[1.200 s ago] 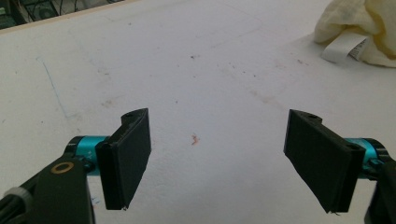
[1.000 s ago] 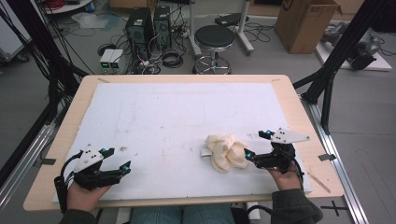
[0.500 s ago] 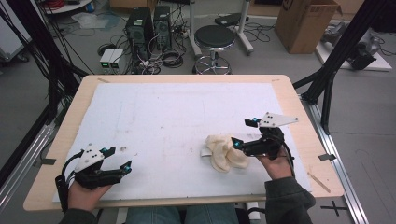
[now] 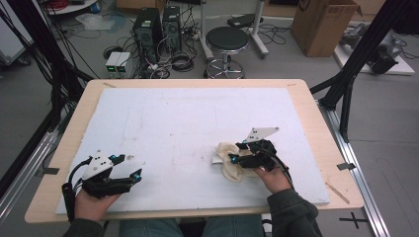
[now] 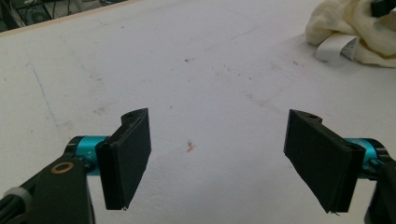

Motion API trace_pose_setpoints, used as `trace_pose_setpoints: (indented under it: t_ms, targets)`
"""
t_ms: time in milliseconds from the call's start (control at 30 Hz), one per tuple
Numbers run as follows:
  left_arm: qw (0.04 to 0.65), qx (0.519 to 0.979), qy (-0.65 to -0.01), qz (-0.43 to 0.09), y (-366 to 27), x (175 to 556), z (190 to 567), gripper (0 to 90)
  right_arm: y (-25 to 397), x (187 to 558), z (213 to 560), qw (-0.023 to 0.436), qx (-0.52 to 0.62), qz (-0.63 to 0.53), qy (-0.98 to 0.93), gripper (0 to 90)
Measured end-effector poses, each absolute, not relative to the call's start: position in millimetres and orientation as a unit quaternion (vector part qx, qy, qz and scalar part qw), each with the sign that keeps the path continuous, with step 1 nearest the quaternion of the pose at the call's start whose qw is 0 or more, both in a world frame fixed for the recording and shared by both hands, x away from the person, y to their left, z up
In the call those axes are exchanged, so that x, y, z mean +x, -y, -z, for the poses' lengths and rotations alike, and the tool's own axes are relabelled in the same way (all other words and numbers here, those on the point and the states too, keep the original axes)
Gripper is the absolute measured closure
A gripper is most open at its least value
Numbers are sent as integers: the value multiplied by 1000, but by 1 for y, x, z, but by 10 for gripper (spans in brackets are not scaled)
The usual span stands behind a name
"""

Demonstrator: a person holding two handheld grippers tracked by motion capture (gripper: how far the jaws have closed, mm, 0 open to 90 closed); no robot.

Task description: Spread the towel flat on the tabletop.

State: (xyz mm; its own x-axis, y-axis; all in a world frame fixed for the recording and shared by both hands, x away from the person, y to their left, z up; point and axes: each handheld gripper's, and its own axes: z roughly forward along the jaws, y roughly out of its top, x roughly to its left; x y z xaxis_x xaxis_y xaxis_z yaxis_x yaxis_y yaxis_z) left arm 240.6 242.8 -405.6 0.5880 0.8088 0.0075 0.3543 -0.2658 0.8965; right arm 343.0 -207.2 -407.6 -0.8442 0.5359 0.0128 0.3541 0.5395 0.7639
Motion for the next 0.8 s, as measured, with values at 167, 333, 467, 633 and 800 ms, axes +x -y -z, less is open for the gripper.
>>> trace_pose_setpoints:
  t_ms: [167,333,467,633,800]
  targets:
    - [469,758,-384,-242,-243,240,406,235,210,345,416,104,271,-397,-871,594]
    - [469,758,-383,-240,-243,241,406,236,212,346,424,105,274,-389,-873,651]
    - [468,759,-382,-242,-243,240,406,236,212,344,427,106,275,-391,-872,684]
    - [465,760,-383,-243,-243,240,406,236,211,344,428,105,275,-386,-874,743]
    - [466,759,-386,-240,-244,240,407,237,212,345,428,100,280,-389,-872,769]
